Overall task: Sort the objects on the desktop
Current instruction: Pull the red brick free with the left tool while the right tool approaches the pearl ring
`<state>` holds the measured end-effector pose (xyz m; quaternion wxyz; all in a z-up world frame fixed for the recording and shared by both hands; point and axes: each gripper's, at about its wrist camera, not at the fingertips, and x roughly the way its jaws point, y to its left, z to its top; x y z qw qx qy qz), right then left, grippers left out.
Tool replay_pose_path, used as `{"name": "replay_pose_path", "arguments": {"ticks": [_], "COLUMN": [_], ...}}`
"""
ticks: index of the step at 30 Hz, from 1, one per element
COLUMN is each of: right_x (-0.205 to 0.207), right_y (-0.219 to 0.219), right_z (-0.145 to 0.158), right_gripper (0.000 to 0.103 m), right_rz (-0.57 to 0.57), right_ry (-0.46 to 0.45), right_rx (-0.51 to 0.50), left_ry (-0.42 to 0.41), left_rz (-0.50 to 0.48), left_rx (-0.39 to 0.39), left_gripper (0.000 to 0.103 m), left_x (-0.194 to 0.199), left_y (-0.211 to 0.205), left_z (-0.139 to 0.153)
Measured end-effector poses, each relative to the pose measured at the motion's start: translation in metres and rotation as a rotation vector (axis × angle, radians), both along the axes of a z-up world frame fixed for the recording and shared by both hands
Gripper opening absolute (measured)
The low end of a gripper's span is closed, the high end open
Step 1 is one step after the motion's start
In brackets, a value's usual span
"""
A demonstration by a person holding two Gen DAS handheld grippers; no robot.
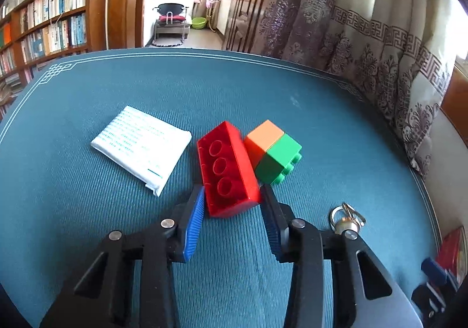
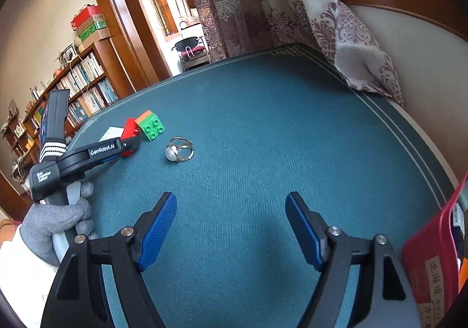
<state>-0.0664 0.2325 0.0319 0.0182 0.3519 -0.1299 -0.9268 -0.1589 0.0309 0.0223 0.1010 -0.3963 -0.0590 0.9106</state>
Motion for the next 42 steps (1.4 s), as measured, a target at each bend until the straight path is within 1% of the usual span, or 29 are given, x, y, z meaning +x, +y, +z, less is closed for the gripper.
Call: {"name": "replay_pose_path", "arguments": {"ticks": [5, 10, 15, 20, 22, 24, 25, 30, 34, 35, 37, 38, 42], "right_x": [-0.017, -0.043, -0.067, -0.086, -0.093, -0.097, -0.098, -0.101, -0.108, -0.110, -0.112, -0.113, -0.118], "right_y": [-0.012, -0.025, -0.038, -0.046, -0.046, -0.045, -0.045, -0.047, -0.048, -0.049, -0.051, -0.052, -0.067], "right_z": [0.005, 0.002, -0.004, -0.006, -0.009, -0.010, -0.010, -0.011, -0.014, -0.015, -0.015, -0.016, -0.017], "right_gripper": [0.080, 0.080, 0.080, 0.080, 0.080, 0.080, 0.080, 0.080, 0.080, 0.079, 0.079, 0.079, 0.078], "right_rz": [0.032, 0.073, 0.110, 0.140, 0.141, 0.145, 0.148, 0.163, 0.169, 0.171, 0.174, 0.178, 0.188], "right_ry": [-0.008, -0.034, -0.039, -0.035, -0.044, -0.057, -0.056, -0.061, -0.084, -0.092, -0.098, -0.102, -0.130], "right_rx": [0.015, 0.011, 0.032, 0.061, 0.068, 0.055, 0.050, 0.052, 0.054, 0.053, 0.062, 0.071, 0.170], "left_ry": [0.015, 0.037, 0.030, 0.005, -0.013, -0.022, -0.025, -0.044, -0.013, -0.004, 0.005, 0.005, 0.006], "left_rz": [-0.044, -0.106, -0.156, -0.136, -0.132, -0.127, -0.131, -0.119, -0.112, -0.115, -0.107, -0.108, -0.109], "left_rx": [-0.017, -0.054, -0.100, -0.107, -0.109, -0.115, -0.116, -0.120, -0.149, -0.161, -0.172, -0.164, -0.157], "left_gripper": [0.040, 0.040, 0.040, 0.041, 0.043, 0.052, 0.054, 0.054, 0.054, 0.054, 0.041, 0.034, 0.034], "left_x": [0.015, 0.038, 0.063, 0.069, 0.067, 0.064, 0.063, 0.051, 0.051, 0.052, 0.054, 0.055, 0.057], "left_y": [0.002, 0.005, 0.002, -0.007, -0.008, -0.005, -0.004, 0.003, 0.006, 0.008, 0.007, 0.006, 0.003], "left_z": [0.011, 0.023, 0.020, 0.013, 0.010, 0.007, 0.005, -0.002, -0.004, -0.005, -0.005, -0.005, -0.004]}}
